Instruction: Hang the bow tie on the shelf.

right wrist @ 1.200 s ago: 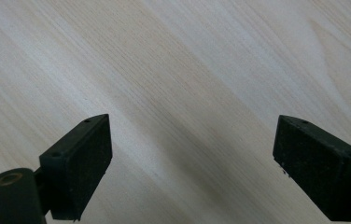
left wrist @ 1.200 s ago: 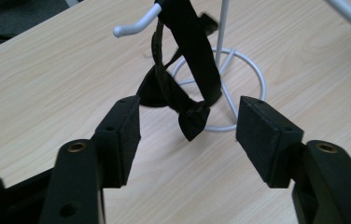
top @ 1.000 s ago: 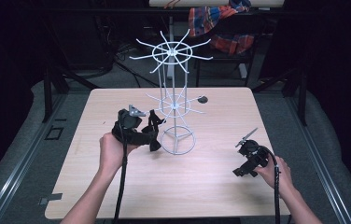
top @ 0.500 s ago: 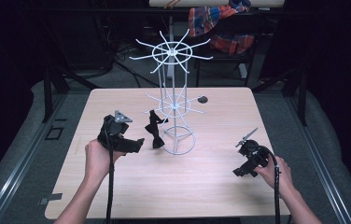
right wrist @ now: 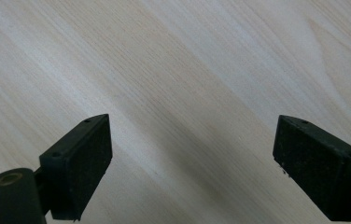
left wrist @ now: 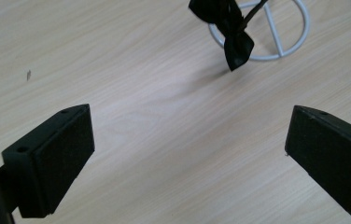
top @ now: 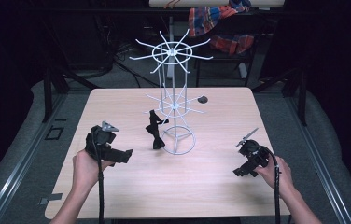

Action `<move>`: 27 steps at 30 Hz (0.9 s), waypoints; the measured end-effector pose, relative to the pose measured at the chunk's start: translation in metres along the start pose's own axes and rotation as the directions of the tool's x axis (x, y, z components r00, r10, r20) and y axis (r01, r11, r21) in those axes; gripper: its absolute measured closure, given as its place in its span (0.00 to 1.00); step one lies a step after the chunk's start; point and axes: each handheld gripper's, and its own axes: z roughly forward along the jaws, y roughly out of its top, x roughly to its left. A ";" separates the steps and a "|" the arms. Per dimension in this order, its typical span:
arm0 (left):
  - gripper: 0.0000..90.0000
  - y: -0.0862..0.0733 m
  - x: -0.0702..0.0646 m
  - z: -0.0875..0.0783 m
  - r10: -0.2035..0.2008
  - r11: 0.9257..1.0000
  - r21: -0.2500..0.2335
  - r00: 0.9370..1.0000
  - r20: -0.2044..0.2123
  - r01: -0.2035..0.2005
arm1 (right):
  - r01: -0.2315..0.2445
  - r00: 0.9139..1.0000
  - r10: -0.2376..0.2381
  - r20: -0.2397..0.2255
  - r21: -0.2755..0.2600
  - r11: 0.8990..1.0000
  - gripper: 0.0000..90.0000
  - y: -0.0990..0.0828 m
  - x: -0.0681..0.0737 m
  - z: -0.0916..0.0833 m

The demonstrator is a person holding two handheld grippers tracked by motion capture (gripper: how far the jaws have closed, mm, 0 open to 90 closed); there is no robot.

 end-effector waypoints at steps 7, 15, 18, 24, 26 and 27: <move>0.00 -0.021 0.009 0.007 -0.052 0.998 0.043 0.998 0.023 0.051 | -0.007 1.000 0.007 0.004 -0.013 1.000 0.13 -0.001 0.002 -0.003; 0.00 -0.037 0.017 0.019 -0.091 0.993 0.077 0.995 0.045 0.087 | -0.001 1.000 0.001 0.001 -0.014 1.000 0.13 0.000 0.002 -0.002; 0.00 -0.040 0.019 0.021 -0.101 0.991 0.091 0.993 0.053 0.096 | 0.000 1.000 0.000 0.013 -0.006 1.000 0.13 0.000 0.002 -0.001; 0.00 -0.047 0.025 0.036 -0.128 0.979 0.167 0.989 0.081 0.113 | 0.004 1.000 -0.004 0.001 -0.007 1.000 0.13 0.001 0.003 0.000; 0.00 -0.049 0.026 0.038 -0.131 0.978 0.175 0.988 0.087 0.114 | 0.010 1.000 -0.010 0.005 -0.004 1.000 0.13 0.001 0.003 -0.001; 0.00 -0.049 0.027 0.038 -0.137 0.978 0.173 0.986 0.095 0.119 | 0.014 1.000 -0.014 0.011 0.001 1.000 0.13 0.001 0.003 -0.002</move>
